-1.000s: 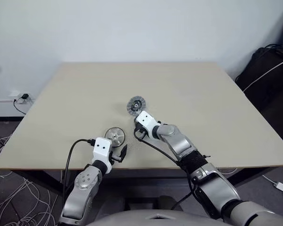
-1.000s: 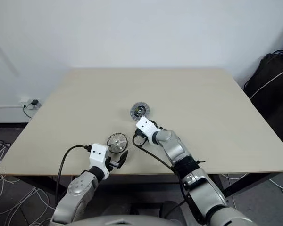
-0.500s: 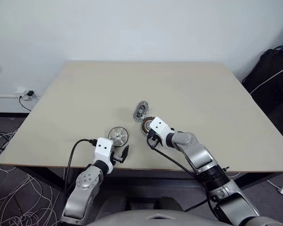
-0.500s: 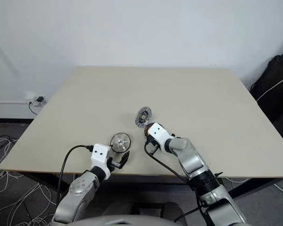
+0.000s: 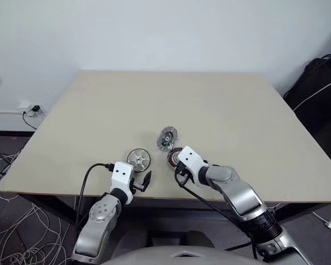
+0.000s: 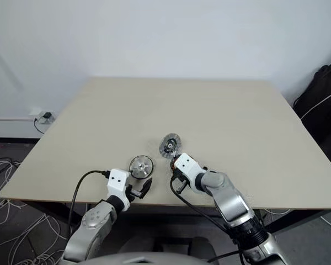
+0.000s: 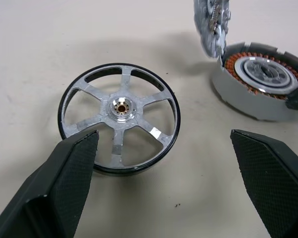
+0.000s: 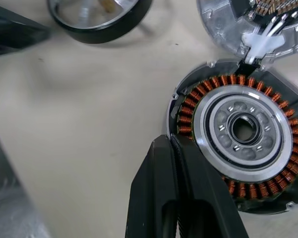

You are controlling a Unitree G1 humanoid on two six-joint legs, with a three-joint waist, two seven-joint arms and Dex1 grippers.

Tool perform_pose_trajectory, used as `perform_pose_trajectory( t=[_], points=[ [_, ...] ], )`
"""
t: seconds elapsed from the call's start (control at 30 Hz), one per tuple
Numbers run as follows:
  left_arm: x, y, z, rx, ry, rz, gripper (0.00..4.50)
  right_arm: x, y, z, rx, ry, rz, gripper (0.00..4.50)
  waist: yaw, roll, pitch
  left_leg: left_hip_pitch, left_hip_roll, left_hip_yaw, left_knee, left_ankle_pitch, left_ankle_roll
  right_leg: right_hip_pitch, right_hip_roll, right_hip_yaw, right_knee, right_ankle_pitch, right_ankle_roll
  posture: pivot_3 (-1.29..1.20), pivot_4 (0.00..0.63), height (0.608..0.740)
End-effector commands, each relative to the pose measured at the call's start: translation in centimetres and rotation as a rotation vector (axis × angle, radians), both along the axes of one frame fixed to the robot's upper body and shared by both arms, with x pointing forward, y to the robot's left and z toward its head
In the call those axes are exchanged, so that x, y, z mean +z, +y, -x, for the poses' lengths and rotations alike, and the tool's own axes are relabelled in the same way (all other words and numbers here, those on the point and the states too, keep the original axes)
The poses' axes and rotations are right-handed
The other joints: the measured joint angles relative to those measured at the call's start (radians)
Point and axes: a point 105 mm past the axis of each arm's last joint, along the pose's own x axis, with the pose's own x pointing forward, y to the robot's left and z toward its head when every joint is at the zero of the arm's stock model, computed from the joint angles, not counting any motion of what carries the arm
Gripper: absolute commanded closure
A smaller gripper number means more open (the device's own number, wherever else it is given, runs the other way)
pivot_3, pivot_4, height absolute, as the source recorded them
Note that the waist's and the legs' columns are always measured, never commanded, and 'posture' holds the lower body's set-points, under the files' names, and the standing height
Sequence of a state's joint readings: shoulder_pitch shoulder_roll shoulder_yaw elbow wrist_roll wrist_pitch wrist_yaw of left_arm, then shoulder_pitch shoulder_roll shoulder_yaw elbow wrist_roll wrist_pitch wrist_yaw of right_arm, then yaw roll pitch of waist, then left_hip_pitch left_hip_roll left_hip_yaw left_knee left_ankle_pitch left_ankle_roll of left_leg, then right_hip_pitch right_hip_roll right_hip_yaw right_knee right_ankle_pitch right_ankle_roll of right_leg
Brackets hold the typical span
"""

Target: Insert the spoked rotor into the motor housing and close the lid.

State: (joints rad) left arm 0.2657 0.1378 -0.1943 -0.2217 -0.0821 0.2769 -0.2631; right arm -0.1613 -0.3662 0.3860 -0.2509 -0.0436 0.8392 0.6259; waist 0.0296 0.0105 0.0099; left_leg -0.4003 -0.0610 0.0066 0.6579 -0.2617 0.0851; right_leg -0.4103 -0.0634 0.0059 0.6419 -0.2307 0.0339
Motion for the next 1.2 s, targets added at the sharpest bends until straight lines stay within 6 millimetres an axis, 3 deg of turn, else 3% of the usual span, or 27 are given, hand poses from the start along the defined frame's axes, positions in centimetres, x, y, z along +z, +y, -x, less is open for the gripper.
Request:
perform_pose_trajectory(
  t=[0.03,0.23,0.37,0.47,0.67,0.97,1.13,1.2],
  points=[
    [0.6,-0.3,-0.2,-0.005,-0.025,0.017,0.0,1.2,1.0,0.4,0.038,-0.014,-0.038,4.49,0.0,-0.001,0.001,0.0,0.0,0.0,0.0,0.0,0.0,0.0,0.0,0.0,0.0,0.0,0.0,0.0,0.0,0.74],
    [0.6,-0.3,-0.1,-0.004,-0.025,0.017,0.0,2.0,1.6,1.1,0.078,-0.032,-0.056,4.49,0.0,-0.005,0.003,0.0,0.0,0.0,0.001,0.0,0.0,0.0,0.0,0.0,0.0,0.0,0.0,0.0,0.0,0.74],
    [0.6,-0.2,-0.2,-0.004,-0.028,0.013,0.0,4.0,1.4,-0.7,0.007,-0.153,-0.126,4.49,-0.002,-0.007,0.005,0.0,0.0,0.0,0.001,0.0,0.0,0.0,0.0,0.0,0.0,0.0,0.0,0.0,0.0,0.74],
    [0.6,-0.3,-0.2,-0.01,-0.029,0.01,0.0,4.0,0.3,-2.3,-0.071,-0.2,-0.095,3.86,-0.001,-0.007,0.005,0.0,0.0,0.0,0.002,0.0,0.0,0.0,0.001,0.0,0.001,0.0,0.001,0.0,0.0,0.74],
    [0.7,-0.3,-0.3,-0.013,-0.031,0.008,0.0,2.7,-1.1,-3.5,-0.168,-0.182,-0.041,1.94,-0.001,-0.007,0.005,0.0,0.0,0.0,0.004,0.0,0.0,0.001,0.001,0.0,0.001,0.001,0.002,0.0,0.0,0.74],
    [0.6,-0.3,-0.3,-0.007,-0.031,0.012,0.0,2.7,-1.3,-4.1,-0.104,-0.237,0.04,1.94,-0.003,-0.007,0.005,0.0,0.0,0.0,0.004,0.0,0.0,0.001,0.001,0.0,0.001,0.001,0.001,0.0,0.0,0.74],
    [0.7,-0.3,-0.3,-0.001,-0.033,0.014,0.0,2.1,-1.7,-4.5,-0.074,-0.254,0.101,3.16,-0.003,-0.007,0.005,0.0,0.0,0.0,0.003,0.0,0.0,0.001,0.001,0.0,0.001,0.001,0.001,0.0,0.0,0.74],
    [0.7,-0.2,-0.3,0.001,-0.034,0.015,0.0,1.9,-1.9,-4.4,-0.055,-0.256,0.128,3.16,-0.003,-0.007,0.005,0.0,0.0,0.0,0.004,0.0,0.0,0.001,0.001,0.0,0.001,0.001,0.001,0.0,0.0,0.74]
  ],
)
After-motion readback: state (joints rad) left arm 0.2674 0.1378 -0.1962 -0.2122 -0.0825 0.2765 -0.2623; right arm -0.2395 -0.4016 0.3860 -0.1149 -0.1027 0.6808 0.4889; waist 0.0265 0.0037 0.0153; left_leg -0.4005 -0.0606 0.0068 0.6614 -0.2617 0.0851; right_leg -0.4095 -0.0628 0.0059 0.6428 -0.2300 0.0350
